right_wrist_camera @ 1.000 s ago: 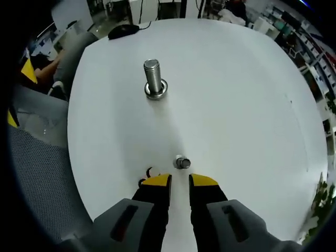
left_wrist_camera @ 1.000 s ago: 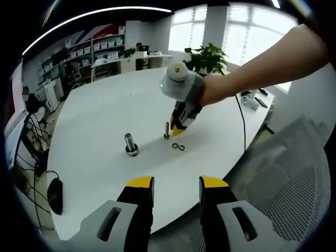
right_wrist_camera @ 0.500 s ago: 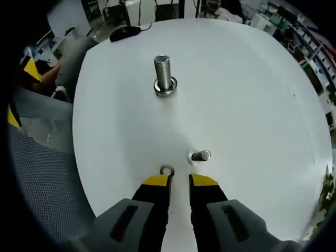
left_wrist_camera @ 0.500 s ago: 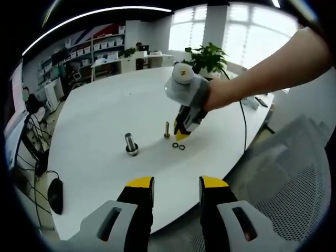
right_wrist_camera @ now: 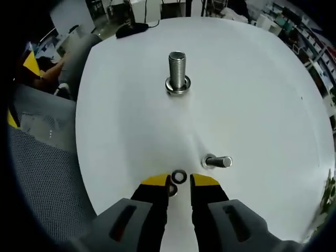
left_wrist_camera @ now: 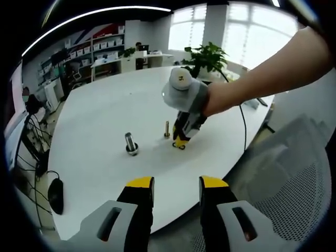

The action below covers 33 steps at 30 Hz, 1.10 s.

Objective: Place the washer onto the threaded stud by aligning its center hole with the stud, sliding it down to the base, and recovering from edge contact or off-axis alignment until the washer reaches the visible bottom stop.

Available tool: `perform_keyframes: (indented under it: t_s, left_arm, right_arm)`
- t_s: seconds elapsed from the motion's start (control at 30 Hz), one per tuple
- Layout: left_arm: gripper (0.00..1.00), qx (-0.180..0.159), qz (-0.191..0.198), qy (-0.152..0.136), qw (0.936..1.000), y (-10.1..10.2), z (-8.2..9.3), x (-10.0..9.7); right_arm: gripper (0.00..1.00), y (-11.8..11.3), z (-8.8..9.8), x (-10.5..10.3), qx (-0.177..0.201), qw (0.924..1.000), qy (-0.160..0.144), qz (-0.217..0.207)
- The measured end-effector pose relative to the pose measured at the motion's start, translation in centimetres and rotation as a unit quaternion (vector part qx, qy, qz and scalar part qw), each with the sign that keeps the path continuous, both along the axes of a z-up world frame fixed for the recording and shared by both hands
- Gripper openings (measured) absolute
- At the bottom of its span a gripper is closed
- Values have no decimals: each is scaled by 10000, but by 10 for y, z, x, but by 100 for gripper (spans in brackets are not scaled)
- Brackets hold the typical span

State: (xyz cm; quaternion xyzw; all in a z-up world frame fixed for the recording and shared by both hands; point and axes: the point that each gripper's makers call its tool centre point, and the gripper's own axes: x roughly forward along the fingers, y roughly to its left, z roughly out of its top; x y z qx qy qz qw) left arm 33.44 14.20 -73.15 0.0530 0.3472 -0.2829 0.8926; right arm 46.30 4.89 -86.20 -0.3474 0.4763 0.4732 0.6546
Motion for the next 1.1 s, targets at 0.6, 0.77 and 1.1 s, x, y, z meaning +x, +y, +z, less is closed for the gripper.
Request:
perform_keyframes:
  t_s: [0.6, 0.77, 1.1]
  left_arm:
    - [32, 4, -11, 18, 10000, -1, 0, 0]
    - [32, 4, -14, 28, 10000, -1, -1, 0]
    - [32, 12, -1, 19, 10000, 0, -1, 0]
  right_arm:
    - [15, -2, -6, -1, -96, 9996, 5, 262]
    - [14, -3, -6, -1, -22, 9998, -19, 184]
    - [14, -2, -5, -1, -28, 9996, -207, 195]
